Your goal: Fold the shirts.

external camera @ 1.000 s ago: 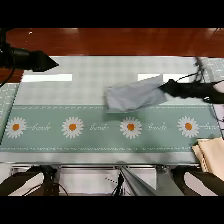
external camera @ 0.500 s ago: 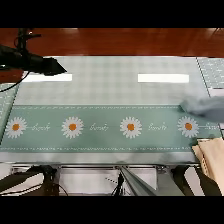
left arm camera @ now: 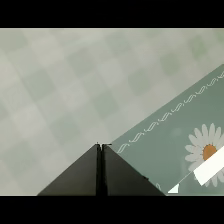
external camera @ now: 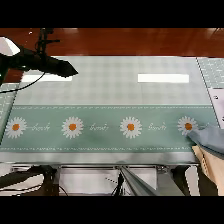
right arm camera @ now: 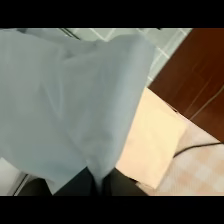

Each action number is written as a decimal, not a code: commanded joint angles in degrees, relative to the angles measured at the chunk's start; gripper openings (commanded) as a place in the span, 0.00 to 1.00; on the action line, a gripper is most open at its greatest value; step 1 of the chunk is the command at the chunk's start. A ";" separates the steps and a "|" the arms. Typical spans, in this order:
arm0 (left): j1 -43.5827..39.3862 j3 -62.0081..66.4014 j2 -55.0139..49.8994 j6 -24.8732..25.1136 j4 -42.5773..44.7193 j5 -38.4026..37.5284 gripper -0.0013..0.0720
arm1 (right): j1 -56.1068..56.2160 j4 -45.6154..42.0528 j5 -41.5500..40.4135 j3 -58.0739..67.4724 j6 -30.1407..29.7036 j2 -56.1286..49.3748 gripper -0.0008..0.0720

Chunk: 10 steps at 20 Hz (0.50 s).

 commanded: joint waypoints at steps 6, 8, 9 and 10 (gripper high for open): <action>-0.46 0.00 -3.21 4.04 0.04 3.30 0.06 | -0.63 -16.92 1.49 0.02 -0.87 1.68 0.06; -0.46 0.02 -3.21 4.04 0.04 4.31 0.06 | -0.63 -16.96 1.51 -0.39 -0.94 1.68 0.06; -0.46 0.02 -3.21 4.04 0.04 4.79 0.06 | -0.63 -16.92 1.53 -0.90 -0.92 1.90 0.06; -0.46 0.02 -3.21 4.04 0.04 5.05 0.06 | -0.63 -16.61 1.53 -1.40 -0.92 2.34 0.12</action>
